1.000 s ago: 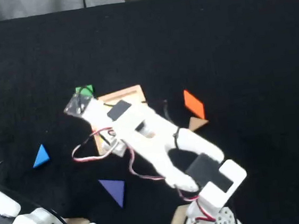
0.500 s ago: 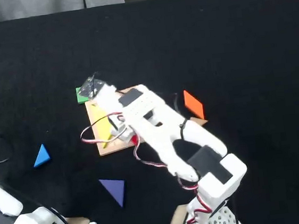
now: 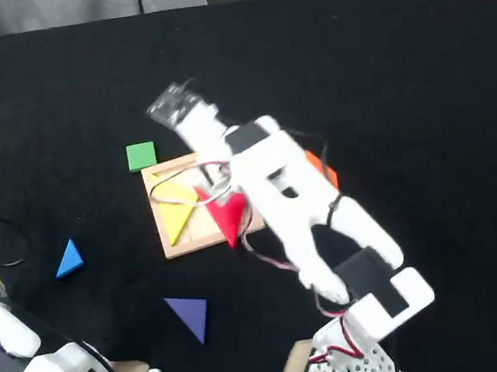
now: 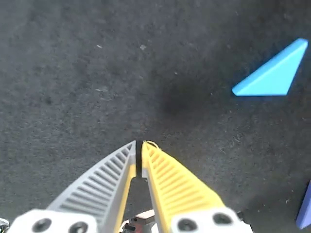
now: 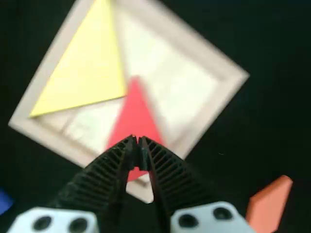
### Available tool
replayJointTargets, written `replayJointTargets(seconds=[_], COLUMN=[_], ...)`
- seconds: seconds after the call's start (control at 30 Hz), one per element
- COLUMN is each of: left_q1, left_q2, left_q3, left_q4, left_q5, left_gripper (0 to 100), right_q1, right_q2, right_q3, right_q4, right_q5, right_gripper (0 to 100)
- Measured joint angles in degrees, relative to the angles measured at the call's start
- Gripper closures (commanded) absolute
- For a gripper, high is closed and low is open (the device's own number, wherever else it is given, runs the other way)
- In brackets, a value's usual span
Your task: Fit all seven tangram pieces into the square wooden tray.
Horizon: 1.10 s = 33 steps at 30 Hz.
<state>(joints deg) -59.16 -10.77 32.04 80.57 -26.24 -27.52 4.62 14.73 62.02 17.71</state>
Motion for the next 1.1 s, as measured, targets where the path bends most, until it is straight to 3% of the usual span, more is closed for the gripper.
replayJointTargets(seconds=[0.3,0.4,0.6,0.83,1.1], left_q1=[0.70,0.70,0.70,1.32,1.32], left_q2=[0.00,0.00,0.00,0.00,-0.09], left_q3=[3.96,5.45,10.64,18.02,19.52], left_q4=[-5.98,-6.33,-11.87,-17.49,-18.46], left_q5=[0.00,0.00,0.00,0.00,-0.09], left_gripper=[97,97,97,97,97], right_q1=[1.58,1.58,-0.62,-7.65,-7.47], right_q2=[16.35,23.30,28.22,34.81,37.89], right_q3=[-14.95,-23.47,-40.97,-43.78,-43.78], right_q4=[-2.99,3.69,22.33,25.49,25.49], right_q5=[-0.09,0.09,-1.76,-2.46,-2.29], right_gripper=[98.7,96.2,76.0,79.7,79.9])
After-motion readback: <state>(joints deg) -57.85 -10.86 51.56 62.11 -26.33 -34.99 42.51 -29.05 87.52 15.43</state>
